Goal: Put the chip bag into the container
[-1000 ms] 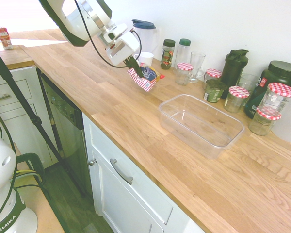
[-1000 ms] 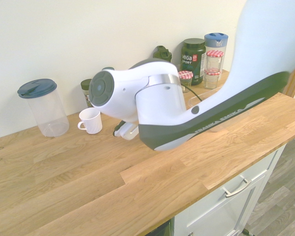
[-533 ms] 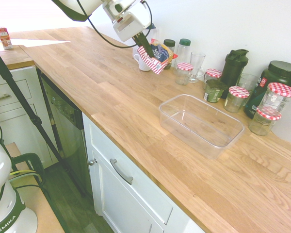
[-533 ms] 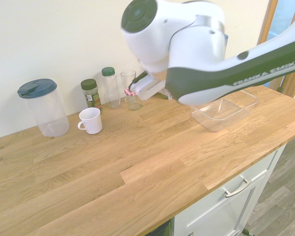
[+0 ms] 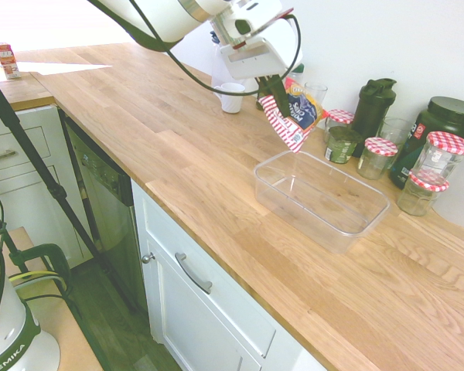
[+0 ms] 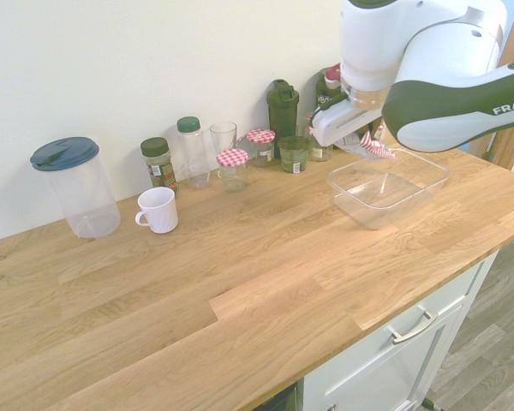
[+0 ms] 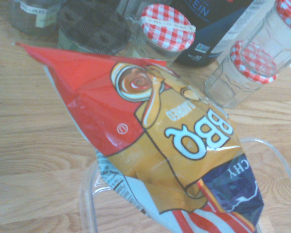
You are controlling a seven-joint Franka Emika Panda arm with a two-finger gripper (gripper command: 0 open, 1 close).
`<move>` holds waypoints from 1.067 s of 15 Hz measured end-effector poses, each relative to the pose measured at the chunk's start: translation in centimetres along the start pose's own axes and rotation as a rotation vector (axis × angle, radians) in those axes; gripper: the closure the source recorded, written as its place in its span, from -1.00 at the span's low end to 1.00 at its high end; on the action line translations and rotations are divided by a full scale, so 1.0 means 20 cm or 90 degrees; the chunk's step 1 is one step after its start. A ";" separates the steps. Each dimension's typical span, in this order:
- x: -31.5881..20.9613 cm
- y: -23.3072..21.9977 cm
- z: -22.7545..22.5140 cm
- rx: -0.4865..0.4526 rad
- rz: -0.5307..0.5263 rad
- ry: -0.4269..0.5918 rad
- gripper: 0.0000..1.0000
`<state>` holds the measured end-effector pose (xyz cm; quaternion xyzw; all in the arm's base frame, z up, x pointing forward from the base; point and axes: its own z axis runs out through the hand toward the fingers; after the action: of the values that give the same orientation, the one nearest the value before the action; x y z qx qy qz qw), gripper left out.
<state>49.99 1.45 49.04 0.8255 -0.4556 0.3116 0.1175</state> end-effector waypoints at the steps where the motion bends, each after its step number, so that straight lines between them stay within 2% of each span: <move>1: 0.02 0.02 0.02 0.001 0.000 -0.001 1.00; 11: 0.03 0.09 0.41 0.005 -0.011 -0.054 1.00; 16: 0.06 0.14 0.52 -0.002 -0.011 -0.070 1.00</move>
<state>52.34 -5.90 41.46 0.8450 -0.4550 0.2639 0.0961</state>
